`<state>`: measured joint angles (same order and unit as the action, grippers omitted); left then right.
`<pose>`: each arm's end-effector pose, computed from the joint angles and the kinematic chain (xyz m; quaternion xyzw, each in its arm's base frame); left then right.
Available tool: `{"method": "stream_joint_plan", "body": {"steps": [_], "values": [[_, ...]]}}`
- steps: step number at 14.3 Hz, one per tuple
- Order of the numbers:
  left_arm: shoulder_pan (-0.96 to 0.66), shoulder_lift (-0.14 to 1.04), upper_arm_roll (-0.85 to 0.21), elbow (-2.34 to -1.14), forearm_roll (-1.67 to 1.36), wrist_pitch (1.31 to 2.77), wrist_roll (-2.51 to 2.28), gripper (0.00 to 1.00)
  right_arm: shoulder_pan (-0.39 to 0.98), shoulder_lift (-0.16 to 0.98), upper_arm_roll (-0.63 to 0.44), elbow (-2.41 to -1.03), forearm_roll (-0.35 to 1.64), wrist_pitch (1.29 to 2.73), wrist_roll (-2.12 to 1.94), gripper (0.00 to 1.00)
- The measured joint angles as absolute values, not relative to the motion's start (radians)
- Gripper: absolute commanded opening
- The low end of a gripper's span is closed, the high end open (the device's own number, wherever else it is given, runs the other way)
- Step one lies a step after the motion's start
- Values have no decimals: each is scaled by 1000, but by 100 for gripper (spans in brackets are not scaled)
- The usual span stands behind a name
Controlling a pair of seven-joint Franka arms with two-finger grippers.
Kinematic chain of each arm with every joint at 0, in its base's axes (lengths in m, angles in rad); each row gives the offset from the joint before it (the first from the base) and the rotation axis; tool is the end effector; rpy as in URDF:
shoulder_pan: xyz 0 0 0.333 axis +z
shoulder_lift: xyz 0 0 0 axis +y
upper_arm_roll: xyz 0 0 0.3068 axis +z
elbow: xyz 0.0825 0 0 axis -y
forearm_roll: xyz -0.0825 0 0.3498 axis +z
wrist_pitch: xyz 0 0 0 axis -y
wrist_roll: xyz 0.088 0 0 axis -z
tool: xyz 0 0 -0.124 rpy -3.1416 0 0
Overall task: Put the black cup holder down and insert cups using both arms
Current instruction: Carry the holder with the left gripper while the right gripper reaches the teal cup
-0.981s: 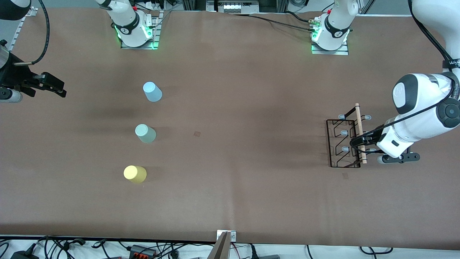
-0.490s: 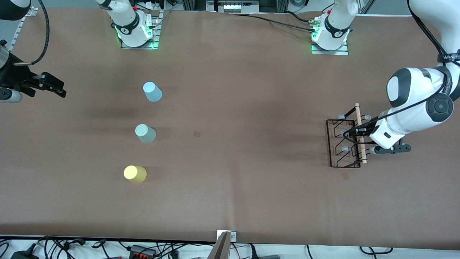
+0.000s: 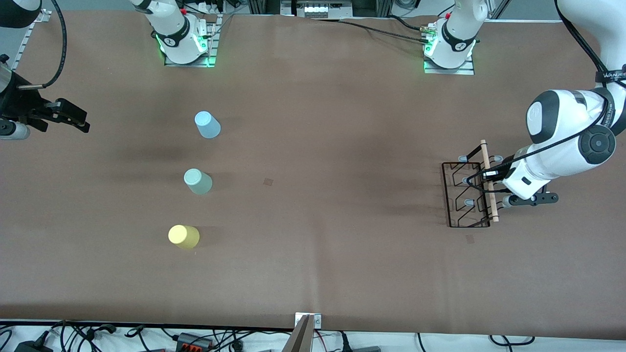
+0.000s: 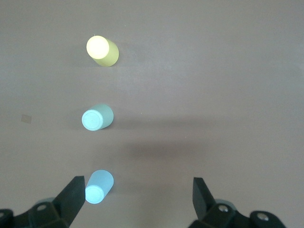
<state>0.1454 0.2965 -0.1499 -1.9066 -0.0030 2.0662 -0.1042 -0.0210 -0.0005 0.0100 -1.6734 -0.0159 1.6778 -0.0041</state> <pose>0.5697 0.0007 0.3291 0.9961 0.0523 -0.0679 0.0196 0.5273 -0.0076 0.5627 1.0000 -0.0026 0.0024 0.0079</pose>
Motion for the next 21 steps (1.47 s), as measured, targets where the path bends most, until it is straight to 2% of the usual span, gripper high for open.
{"method": "stream_joint_plan", "body": {"steps": [2, 3, 8, 14, 18, 21], "values": [[146, 296, -149, -1908, -3, 2070, -104, 2, -21, 0, 10, -1673, -16, 1678, -4, 100], [146, 296, -149, -1910, -3, 2072, -104, 1, -21, 0, 10, -1673, -16, 1678, -4, 100], [144, 290, -165, -1894, -2, 2051, -104, 0, -21, 3, 10, -1673, -16, 1678, -4, 100], [129, 268, -334, -1666, -4, 1781, -220, 0, -20, 23, 11, -1675, 0, 1678, -4, 100], [88, 258, -495, -1550, -5, 1685, -392, 0, -3, 128, 14, -1682, 81, 1713, -2, 100], [-40, 294, -522, -1547, -5, 1702, -543, 0, 81, 233, 17, -1682, 72, 1773, 18, 100]]}}
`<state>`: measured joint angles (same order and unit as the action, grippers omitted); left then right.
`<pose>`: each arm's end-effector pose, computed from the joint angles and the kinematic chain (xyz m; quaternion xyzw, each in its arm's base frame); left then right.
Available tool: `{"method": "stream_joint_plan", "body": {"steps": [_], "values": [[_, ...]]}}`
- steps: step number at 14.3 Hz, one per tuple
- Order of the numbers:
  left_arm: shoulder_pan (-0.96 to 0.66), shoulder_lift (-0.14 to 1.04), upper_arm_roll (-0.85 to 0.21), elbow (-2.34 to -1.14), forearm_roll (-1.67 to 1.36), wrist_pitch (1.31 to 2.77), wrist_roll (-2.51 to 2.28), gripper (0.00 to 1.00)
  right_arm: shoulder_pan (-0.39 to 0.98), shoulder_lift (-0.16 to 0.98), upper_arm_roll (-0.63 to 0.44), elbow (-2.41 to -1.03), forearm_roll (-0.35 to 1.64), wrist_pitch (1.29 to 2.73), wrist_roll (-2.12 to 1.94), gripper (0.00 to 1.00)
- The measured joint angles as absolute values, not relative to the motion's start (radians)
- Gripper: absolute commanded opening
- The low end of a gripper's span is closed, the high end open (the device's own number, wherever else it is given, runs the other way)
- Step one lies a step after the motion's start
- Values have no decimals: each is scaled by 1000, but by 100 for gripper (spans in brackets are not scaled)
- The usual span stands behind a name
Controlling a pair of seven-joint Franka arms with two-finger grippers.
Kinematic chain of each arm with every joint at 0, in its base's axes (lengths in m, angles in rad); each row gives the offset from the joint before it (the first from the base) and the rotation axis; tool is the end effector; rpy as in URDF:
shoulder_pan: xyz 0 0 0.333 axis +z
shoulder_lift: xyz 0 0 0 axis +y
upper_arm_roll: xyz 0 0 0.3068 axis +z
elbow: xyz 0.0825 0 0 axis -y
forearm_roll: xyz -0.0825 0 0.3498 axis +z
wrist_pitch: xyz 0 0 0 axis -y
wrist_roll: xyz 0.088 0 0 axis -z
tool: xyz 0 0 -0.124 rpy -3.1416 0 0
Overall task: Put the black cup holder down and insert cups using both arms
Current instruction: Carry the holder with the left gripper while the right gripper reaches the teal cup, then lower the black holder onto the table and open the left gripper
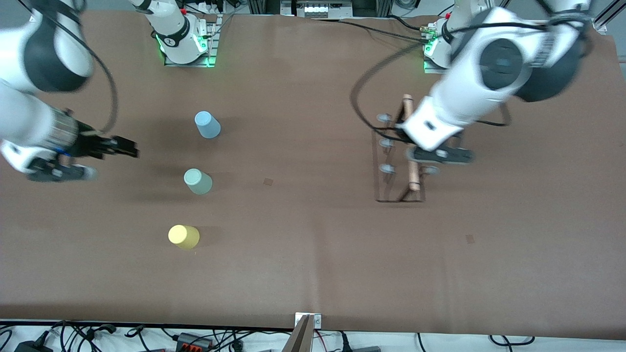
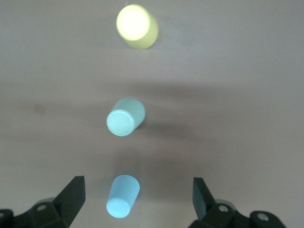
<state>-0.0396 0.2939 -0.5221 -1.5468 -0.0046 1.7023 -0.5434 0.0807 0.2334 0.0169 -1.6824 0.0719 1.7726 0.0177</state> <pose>0.5174 -0.2886 0.4748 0.9959 -0.0030 -0.0817 0.0378 0.5744 0.0631 0.4367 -0.9963 -0.0300 0.0735 0.0324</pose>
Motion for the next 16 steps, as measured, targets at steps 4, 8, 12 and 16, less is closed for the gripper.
{"method": "stream_joint_plan", "body": {"steps": [4, 8, 12, 16], "values": [[-140, 427, -522, -1445, -5, 1740, -652, 0, 158, 361, 17, -1690, 29, 1876, 124, 100], [-171, 576, -520, -1369, -4, 1884, -692, 0, 191, 474, 18, -1705, -30, 1936, 217, 100], [-267, 655, -467, -1348, -4, 2031, -765, 0, 198, 519, 17, -1720, 9, 1970, 238, 100], [-379, 700, -396, -1336, -4, 2121, -776, 0, 201, 546, 17, -1727, 52, 1976, 238, 100]]}}
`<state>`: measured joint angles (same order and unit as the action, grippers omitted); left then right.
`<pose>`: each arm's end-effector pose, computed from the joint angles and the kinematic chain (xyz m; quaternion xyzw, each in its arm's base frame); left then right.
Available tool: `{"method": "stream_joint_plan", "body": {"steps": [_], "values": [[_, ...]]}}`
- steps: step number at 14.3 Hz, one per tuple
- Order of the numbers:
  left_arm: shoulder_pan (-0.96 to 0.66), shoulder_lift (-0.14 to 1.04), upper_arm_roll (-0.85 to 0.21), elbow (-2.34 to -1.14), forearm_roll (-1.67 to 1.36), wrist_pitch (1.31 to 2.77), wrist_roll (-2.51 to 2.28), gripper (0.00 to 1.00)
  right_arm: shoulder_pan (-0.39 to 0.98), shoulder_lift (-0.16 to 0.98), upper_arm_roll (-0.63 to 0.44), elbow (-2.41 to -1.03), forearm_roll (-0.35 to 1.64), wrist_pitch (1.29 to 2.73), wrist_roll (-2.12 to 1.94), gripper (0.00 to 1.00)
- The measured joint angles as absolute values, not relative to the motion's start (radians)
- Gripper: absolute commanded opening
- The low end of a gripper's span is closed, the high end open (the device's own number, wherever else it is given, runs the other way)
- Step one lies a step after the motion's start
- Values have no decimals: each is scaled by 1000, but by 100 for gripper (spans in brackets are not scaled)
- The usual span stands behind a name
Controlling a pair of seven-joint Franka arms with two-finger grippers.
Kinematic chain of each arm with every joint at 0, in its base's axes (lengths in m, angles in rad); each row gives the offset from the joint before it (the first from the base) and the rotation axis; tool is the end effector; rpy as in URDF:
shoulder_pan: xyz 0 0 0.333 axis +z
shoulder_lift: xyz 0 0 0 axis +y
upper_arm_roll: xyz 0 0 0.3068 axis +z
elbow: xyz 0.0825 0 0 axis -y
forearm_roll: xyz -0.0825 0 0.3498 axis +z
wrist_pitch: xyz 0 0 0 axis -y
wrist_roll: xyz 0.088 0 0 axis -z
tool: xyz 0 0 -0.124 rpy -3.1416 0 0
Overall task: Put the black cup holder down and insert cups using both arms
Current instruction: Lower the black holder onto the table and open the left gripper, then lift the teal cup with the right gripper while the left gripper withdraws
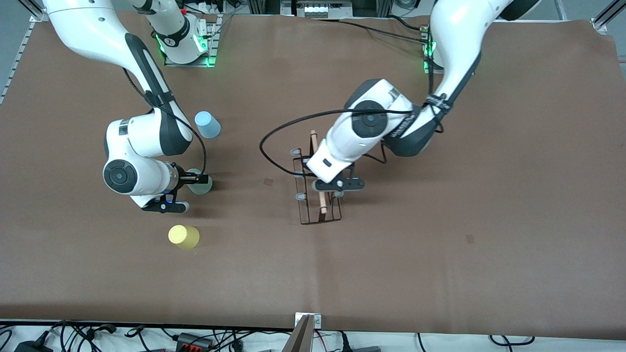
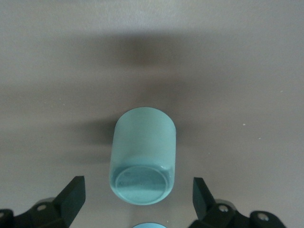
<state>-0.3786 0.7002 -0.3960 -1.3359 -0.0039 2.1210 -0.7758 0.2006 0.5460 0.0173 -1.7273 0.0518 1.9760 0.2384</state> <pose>0.5490 -0.4483 0.3428 0.9887 0.0521 -0.0389 0.1354 0.5831 0.1326 0.2451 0.9883 -0.0243 -0.1502 0.0075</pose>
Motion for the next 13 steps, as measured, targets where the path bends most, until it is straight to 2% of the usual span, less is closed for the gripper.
{"method": "stream_joint_plan", "body": {"steps": [2, 3, 4, 7, 8, 11, 12, 13], "values": [[-433, 709, -360, -1332, -4, 2124, -778, 2, 210, 554, 17, -1733, 54, 1976, 239, 100], [-450, 712, -354, -1331, -4, 2125, -778, 17, 213, 558, 17, -1734, 54, 1976, 239, 100], [-461, 714, -351, -1330, -2, 2125, -778, 41, 215, 561, 17, -1735, 54, 1976, 239, 100], [-468, 713, -346, -1311, 19, 2116, -783, 65, 215, 570, 15, -1739, 54, 1976, 239, 100], [-458, 707, -342, -1295, 19, 2086, -783, 71, 214, 573, 13, -1740, 54, 1976, 239, 94], [-379, 632, -333, -1217, 50, 1874, -770, 79, 213, 579, 12, -1740, 54, 1976, 239, 40], [-338, 584, -322, -1201, 64, 1796, -733, 84, 213, 579, 11, -1740, 54, 1976, 239, 29], [-294, 528, -301, -1196, 69, 1729, -672, 87, 212, 579, 10, -1738, 54, 1976, 239, 24]]}}
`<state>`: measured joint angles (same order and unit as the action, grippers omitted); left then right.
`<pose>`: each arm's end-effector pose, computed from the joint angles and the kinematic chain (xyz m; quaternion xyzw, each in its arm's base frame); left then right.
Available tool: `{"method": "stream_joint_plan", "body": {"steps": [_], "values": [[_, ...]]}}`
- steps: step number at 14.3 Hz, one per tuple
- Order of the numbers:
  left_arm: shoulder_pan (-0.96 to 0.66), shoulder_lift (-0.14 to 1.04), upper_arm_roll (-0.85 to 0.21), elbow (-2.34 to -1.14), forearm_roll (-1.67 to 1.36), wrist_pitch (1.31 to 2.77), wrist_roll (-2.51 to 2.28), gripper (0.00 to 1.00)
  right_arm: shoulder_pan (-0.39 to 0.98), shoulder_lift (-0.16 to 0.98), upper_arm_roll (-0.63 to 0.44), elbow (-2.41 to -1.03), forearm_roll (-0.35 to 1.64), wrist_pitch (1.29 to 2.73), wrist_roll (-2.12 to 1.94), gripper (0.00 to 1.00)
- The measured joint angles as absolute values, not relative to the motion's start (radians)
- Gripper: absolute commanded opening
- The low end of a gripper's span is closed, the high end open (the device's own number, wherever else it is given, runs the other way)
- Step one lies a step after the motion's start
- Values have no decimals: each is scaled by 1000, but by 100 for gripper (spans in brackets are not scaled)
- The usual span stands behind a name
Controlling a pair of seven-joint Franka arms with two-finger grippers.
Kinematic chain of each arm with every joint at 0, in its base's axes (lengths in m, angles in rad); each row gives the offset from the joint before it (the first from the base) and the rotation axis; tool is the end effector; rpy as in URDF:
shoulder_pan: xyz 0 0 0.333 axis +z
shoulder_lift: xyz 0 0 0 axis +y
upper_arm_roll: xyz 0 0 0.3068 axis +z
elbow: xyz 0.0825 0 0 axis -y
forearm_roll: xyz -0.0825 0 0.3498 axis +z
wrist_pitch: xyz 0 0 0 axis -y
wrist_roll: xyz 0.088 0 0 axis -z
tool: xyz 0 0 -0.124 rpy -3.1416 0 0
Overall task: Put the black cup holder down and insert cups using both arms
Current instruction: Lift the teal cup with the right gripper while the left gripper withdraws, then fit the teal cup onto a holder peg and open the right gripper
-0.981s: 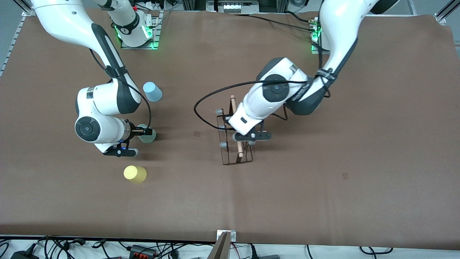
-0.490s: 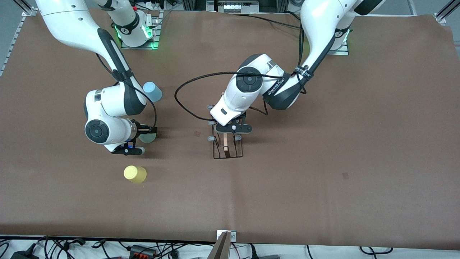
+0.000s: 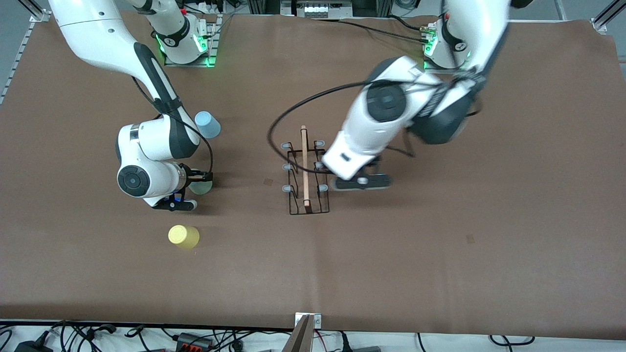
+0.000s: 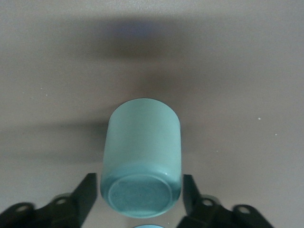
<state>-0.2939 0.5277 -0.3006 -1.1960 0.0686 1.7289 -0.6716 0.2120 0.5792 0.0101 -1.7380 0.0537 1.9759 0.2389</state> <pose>0.5843 -0.3292 0.4720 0.9976 0.0539 -0.0131 0.0408 0.5759 0.1341 0.2215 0.9849 -0.0232 -0.1711 0.0141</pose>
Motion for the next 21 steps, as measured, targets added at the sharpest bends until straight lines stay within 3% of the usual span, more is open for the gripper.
{"method": "stream_joint_plan", "body": {"steps": [1, 2, 5, 7, 10, 15, 21], "values": [[-251, 469, -270, -1198, 69, 1652, -593, 95, 211, 578, 9, -1732, 54, 1976, 238, 18], [-212, 414, -234, -1204, 69, 1571, -505, 96, 212, 577, 9, -1714, 53, 1971, 237, 15], [-115, 295, -170, -1219, 69, 1384, -297, 99, 242, 565, 16, -1576, 53, 1833, 235, 15], [-56, 237, -137, -1240, 70, 1338, -159, 100, 288, 552, 18, -1467, 57, 1732, 237, 15], [-29, 174, -61, -1318, 65, 1343, -44, 100, 362, 541, 24, -1389, 114, 1648, 245, 15], [-26, 70, -35, -1552, 54, 1524, 9, 100, 498, 541, 26, -1305, 221, 1543, 418, 15], [-13, 48, -32, -1579, -43, 1534, -7, 100, 562, 562, 26, -1293, 282, 1536, 473, 16]]}}
